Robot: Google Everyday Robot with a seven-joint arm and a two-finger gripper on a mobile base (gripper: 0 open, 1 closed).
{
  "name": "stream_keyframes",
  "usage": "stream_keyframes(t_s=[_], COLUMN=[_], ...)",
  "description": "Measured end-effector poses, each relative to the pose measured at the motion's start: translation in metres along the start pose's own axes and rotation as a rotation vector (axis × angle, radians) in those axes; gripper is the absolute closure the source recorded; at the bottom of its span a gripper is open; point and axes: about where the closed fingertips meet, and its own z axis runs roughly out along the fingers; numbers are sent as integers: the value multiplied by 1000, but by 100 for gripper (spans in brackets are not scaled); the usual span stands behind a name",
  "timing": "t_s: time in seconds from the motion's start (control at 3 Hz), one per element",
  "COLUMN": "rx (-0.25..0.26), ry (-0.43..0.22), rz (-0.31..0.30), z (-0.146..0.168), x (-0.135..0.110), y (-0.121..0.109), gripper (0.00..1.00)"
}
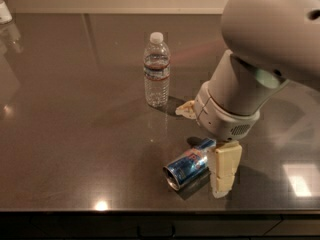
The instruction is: Place redbull can upright
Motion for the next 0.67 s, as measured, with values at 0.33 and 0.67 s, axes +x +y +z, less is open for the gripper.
stream_keyframes(t_s=[0.33, 0.67], rx=[-19, -34], ry=[0, 1], rz=[-58, -124], z=[11, 19], x=[-7, -16], y=[5, 10], gripper=[0, 0])
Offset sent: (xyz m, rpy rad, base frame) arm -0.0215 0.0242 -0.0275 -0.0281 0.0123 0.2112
